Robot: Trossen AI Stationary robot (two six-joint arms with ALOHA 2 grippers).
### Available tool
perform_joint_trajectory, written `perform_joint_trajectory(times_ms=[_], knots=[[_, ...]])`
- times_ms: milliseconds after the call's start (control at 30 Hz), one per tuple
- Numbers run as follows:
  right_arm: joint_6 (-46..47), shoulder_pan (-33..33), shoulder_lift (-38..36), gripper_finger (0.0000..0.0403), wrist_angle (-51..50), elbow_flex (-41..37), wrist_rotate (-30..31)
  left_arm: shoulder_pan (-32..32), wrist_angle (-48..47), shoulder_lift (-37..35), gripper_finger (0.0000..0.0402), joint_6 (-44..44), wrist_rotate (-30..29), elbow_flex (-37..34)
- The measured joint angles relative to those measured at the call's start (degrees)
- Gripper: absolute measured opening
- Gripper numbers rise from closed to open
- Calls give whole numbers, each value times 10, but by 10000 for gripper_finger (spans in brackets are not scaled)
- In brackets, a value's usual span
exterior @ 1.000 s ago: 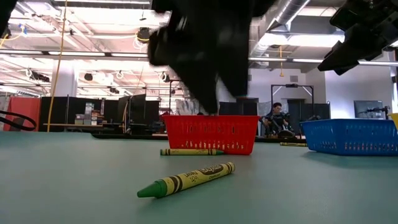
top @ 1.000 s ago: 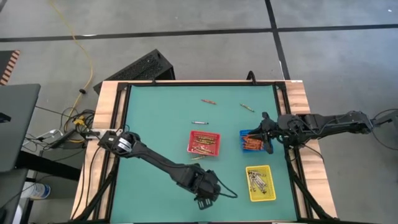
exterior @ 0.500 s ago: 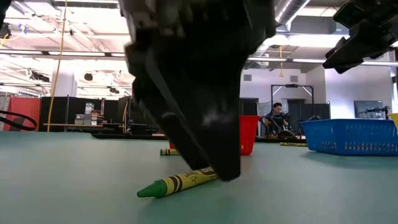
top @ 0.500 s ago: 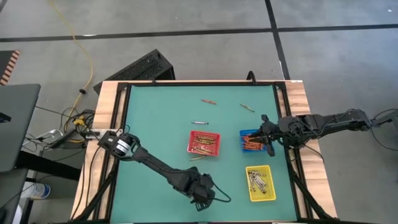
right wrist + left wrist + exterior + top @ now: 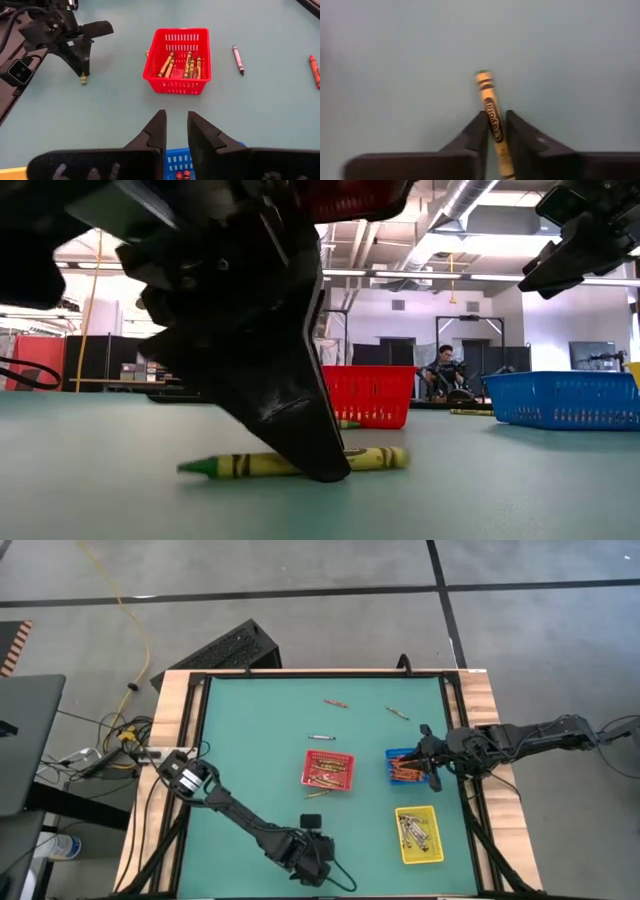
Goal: Sort crayons
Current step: Put the green crayon into the red basket
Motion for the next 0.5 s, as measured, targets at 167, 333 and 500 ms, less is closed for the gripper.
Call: perform_joint_trajectory(times_ms=[167, 333, 500], knots=[[0, 0, 0, 72, 2, 0, 0, 18, 9, -13, 13, 18, -13, 8], [14, 0, 0, 72, 21, 0, 1, 60, 28, -82, 5, 122, -89, 17], [23, 2, 17, 72, 71, 0, 1, 125, 26, -155, 2, 242, -87, 17]])
